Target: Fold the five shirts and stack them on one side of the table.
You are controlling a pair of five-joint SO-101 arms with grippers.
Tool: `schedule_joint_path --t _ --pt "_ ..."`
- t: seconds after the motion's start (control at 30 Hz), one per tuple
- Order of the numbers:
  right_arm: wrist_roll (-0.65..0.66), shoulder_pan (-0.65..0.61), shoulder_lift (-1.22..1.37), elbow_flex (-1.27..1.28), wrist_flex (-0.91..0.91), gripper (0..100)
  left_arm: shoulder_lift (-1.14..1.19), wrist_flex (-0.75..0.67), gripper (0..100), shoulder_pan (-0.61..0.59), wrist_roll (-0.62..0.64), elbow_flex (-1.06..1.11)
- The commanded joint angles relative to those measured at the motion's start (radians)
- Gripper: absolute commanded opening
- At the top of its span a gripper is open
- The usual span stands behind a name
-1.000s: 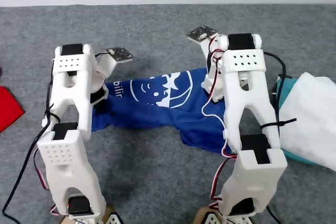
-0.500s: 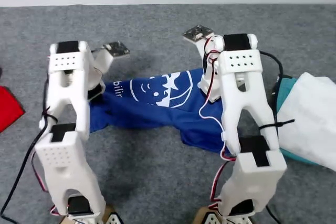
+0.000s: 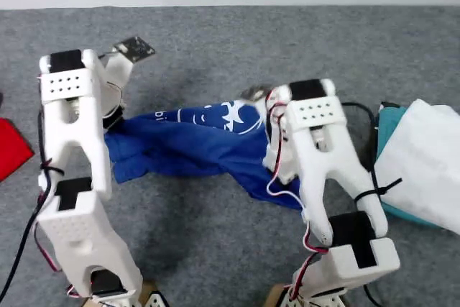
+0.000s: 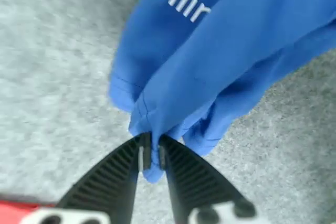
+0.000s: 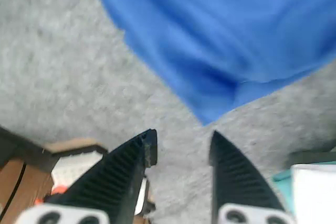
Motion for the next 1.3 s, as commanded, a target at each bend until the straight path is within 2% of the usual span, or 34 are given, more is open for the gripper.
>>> schedule_joint_path --t 0.0,0.13,0.43,0.6,0.73,0.9,1.27 --pt "-0.009 -0.042 -0.051 0.020 0.038 18.4 0.046 -0.015 0 -0.003 0.021 -0.018" --pt "-0.009 -0.061 -0.050 0.068 0.016 18.6 0.084 -0.020 0 0.000 0.029 -0.018" --pt "-0.006 -0.053 -0.042 0.196 -0.252 18.6 0.086 -0.014 0 -0.005 0.041 -0.018" --pt "-0.006 0.005 0.077 0.169 -0.338 18.6 0.084 0.006 0 -0.002 0.041 -0.018" --pt "-0.006 0.073 0.182 0.041 -0.332 18.6 0.084 0.006 0 -0.008 0.043 -0.018" --pt "0.021 0.091 0.260 -0.080 -0.248 18.6 0.084 0.008 0 -0.005 0.055 -0.016" --pt "0.014 0.067 0.271 -0.097 -0.122 18.6 0.084 0.006 0 -0.002 0.069 -0.016"
